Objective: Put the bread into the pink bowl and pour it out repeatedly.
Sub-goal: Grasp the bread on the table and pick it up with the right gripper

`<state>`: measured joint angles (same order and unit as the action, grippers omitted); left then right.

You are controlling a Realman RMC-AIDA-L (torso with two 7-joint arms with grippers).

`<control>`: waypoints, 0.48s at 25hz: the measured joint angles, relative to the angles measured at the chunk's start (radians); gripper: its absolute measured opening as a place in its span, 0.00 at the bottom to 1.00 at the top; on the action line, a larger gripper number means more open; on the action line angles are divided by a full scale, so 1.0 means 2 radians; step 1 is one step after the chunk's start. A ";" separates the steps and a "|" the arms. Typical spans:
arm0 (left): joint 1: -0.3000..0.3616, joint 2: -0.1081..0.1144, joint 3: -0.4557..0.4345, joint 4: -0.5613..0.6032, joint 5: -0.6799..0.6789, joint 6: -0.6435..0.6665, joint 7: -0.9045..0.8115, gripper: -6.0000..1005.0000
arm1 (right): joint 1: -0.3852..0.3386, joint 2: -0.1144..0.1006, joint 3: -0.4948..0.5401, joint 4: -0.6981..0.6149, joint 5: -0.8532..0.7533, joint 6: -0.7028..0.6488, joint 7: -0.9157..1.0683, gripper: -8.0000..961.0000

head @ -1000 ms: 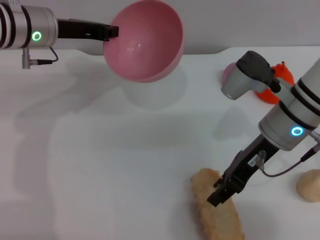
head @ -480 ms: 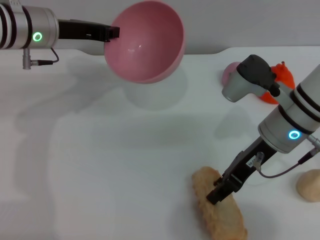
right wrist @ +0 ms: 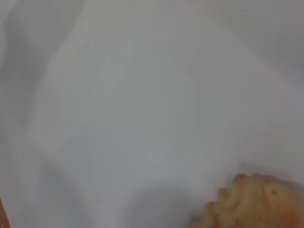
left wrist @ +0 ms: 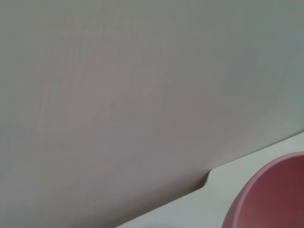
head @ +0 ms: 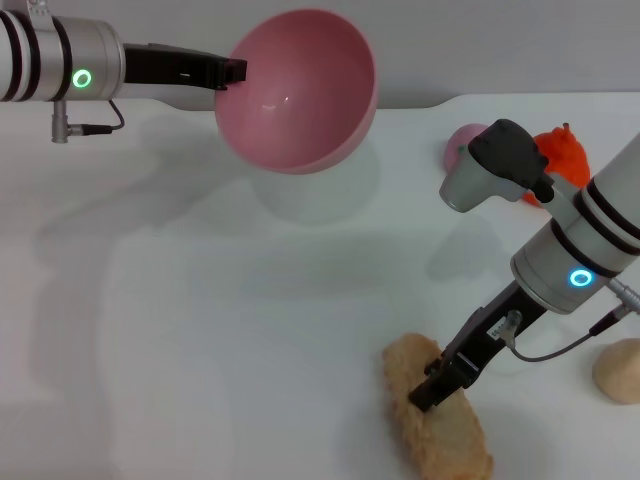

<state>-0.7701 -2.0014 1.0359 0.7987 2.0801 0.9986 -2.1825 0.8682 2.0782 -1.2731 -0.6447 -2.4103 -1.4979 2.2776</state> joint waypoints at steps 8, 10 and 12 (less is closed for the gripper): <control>0.001 -0.001 0.000 0.000 0.000 0.000 0.001 0.05 | 0.000 0.000 -0.005 -0.003 0.001 0.003 -0.003 0.46; 0.002 -0.001 0.000 0.000 0.000 0.000 0.001 0.05 | 0.000 0.000 -0.013 -0.004 0.001 0.006 -0.004 0.46; 0.003 -0.002 0.001 0.000 0.000 0.000 0.001 0.05 | 0.000 0.000 -0.019 -0.006 0.002 0.007 -0.004 0.39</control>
<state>-0.7649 -2.0047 1.0369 0.7992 2.0801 0.9977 -2.1803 0.8678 2.0787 -1.3119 -0.6573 -2.4069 -1.4832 2.2701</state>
